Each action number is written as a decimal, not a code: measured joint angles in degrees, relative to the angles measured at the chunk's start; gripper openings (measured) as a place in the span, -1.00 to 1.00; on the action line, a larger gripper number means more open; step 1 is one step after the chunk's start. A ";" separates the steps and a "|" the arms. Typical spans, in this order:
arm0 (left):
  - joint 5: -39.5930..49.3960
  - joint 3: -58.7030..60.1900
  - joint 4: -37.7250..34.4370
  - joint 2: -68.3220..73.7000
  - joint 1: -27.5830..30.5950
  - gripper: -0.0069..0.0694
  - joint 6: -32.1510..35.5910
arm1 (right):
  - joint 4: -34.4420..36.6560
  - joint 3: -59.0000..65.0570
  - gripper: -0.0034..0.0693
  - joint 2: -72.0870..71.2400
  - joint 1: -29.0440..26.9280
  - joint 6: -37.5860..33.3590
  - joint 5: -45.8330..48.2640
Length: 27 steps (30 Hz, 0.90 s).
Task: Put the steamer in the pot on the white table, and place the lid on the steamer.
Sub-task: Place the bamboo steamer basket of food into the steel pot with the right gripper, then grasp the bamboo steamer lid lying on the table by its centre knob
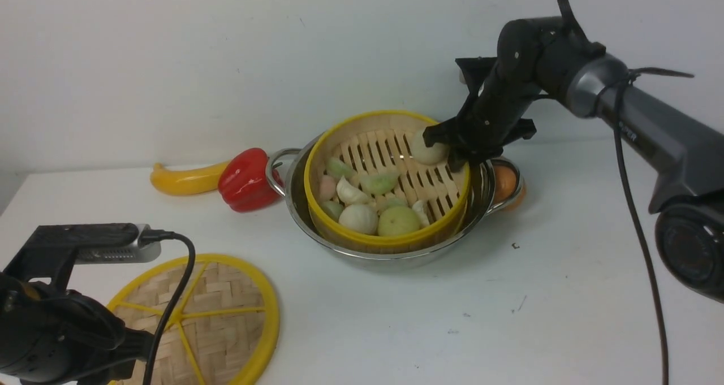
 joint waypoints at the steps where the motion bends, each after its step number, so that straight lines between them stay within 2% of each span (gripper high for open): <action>1: 0.00 0.00 0.00 0.00 0.00 -0.19 0.00 | 0.12 0.00 -0.36 -0.06 0.00 0.00 -0.01; 5: 0.00 0.00 0.00 0.00 0.00 -0.19 0.00 | 0.86 -0.06 -0.09 -0.10 0.00 -0.07 -0.31; 6: 0.00 0.00 0.00 0.00 0.00 -0.19 0.00 | 0.86 -0.06 -0.09 -0.10 0.00 -0.07 -0.31; 10: -1.14 0.00 0.00 0.00 0.00 -0.19 0.04 | 0.94 -0.06 0.16 -0.83 0.00 -0.13 -0.31; 11: -1.21 0.00 0.00 0.00 0.00 -0.19 0.04 | 0.82 -0.06 0.17 -0.83 0.00 -0.13 -0.31; 14: -2.81 0.00 0.00 0.00 0.00 -0.19 0.04 | -2.97 -0.06 0.30 -3.45 0.00 -0.13 -0.31; 19: -5.05 0.00 0.00 0.00 0.00 -0.19 0.04 | -7.30 -0.06 0.40 -9.07 -0.20 1.32 -0.42; 27: -13.04 0.00 -0.15 0.00 0.00 -0.19 0.04 | -1.28 0.27 0.42 -20.46 -1.24 0.53 -0.52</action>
